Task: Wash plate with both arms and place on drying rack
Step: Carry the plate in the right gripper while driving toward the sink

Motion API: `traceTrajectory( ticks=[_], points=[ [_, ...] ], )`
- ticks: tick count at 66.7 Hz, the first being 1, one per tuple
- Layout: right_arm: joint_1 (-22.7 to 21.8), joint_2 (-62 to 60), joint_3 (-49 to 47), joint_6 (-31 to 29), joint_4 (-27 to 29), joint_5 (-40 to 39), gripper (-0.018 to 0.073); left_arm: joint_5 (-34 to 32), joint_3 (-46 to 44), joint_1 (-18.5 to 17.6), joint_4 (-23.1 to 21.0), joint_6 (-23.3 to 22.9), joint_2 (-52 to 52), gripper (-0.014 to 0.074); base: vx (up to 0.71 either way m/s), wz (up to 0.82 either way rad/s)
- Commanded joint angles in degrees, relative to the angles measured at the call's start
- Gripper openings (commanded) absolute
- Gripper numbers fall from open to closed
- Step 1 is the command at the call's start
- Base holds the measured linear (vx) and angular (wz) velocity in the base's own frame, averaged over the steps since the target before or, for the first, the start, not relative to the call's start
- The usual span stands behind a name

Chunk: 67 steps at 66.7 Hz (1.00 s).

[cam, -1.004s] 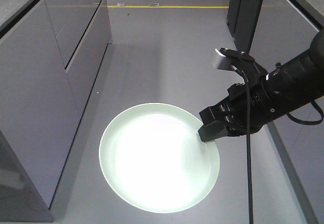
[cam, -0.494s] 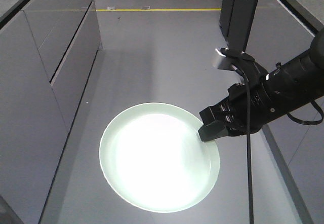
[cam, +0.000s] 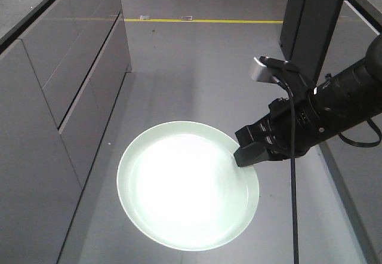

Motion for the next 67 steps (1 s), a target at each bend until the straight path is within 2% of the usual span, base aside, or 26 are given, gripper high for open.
traceTrajectory(
  ticks=[1,67],
  points=[
    [-0.14,-2.23,-1.52,-0.61,2.43,-0.88,-0.0008,-4.21,-1.61,-0.22,-0.55,-0.1,-0.73,-0.0006,0.25,0.11],
    [-0.14,-2.23,-1.52,-0.61,2.43,-0.88,-0.0008,-4.21,-1.61,-0.22,-0.55,-0.1,-0.73,-0.0006,0.24,0.03]
  ],
)
